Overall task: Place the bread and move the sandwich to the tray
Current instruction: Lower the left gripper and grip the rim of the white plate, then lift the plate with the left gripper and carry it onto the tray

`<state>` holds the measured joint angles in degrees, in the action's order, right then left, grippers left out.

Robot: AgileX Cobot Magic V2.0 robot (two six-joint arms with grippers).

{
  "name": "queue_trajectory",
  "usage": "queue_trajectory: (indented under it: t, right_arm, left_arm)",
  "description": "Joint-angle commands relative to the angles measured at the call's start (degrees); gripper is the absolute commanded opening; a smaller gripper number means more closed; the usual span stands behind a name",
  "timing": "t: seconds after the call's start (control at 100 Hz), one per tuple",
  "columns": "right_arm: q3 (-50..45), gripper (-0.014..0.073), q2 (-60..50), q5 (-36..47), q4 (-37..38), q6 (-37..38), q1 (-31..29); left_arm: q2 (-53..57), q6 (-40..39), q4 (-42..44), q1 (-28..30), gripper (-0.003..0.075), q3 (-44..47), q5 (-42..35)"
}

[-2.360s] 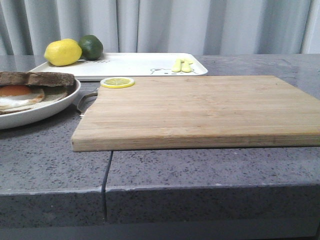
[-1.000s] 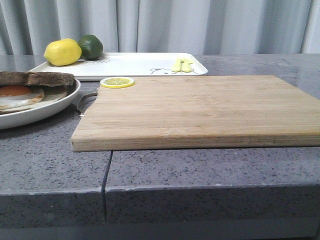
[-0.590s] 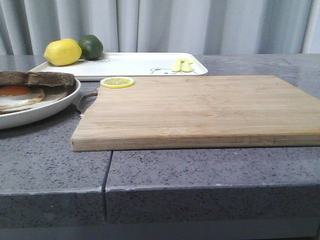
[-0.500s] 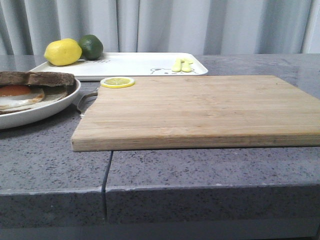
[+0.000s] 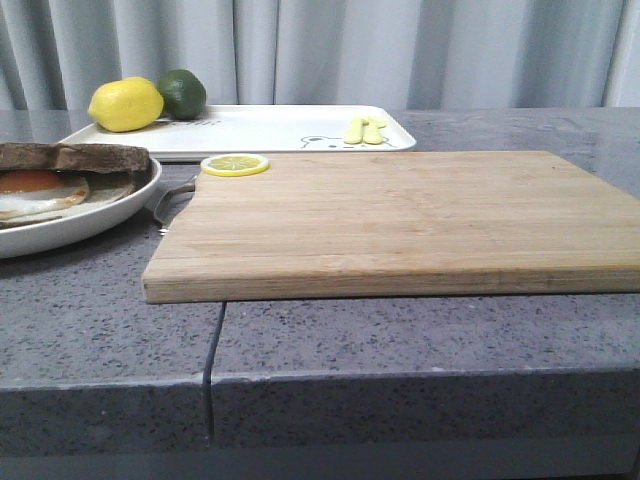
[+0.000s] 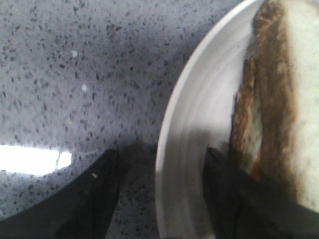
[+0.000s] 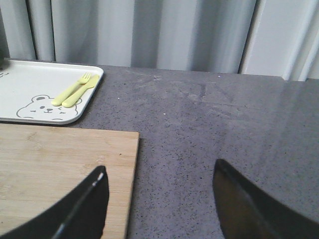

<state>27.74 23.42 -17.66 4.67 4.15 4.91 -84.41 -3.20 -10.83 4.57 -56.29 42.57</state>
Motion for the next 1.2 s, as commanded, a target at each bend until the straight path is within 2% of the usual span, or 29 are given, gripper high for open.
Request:
queue_trajectory:
  t: [0.0, 0.2, 0.27, 0.34, 0.61, 1.04, 1.19]
  right_arm:
    - [1.5, 0.0456, 0.3, 4.7, 0.8, 0.3, -0.3]
    - [1.5, 0.0456, 0.3, 4.7, 0.8, 0.3, -0.3]
    - [1.5, 0.0456, 0.3, 4.7, 0.8, 0.3, -0.3]
    - [1.5, 0.0456, 0.3, 4.7, 0.8, 0.3, -0.3]
    - [1.5, 0.0456, 0.3, 4.7, 0.8, 0.3, -0.3]
    - [1.5, 0.0456, 0.3, 4.7, 0.8, 0.3, -0.3]
    - [1.5, 0.0456, 0.3, 4.7, 0.8, 0.3, -0.3]
  left_arm:
    - [1.2, -0.3, -0.5, 0.1, 0.0351, -1.6, -1.5]
    - [1.2, -0.3, -0.5, 0.1, 0.0344, -1.6, -1.5]
    - [1.2, -0.3, -0.5, 0.1, 0.0319, -1.6, -1.5]
    - [1.2, -0.3, -0.5, 0.1, 0.0266, -1.6, -1.5]
    - [1.2, -0.3, -0.5, 0.1, -0.0017, -1.6, -1.5]
    - [1.6, -0.3, -1.2, 0.3, -0.0019, -4.4, 0.8]
    - [3.3, -0.3, -4.0, 2.4, -0.0019, -6.5, 1.8]
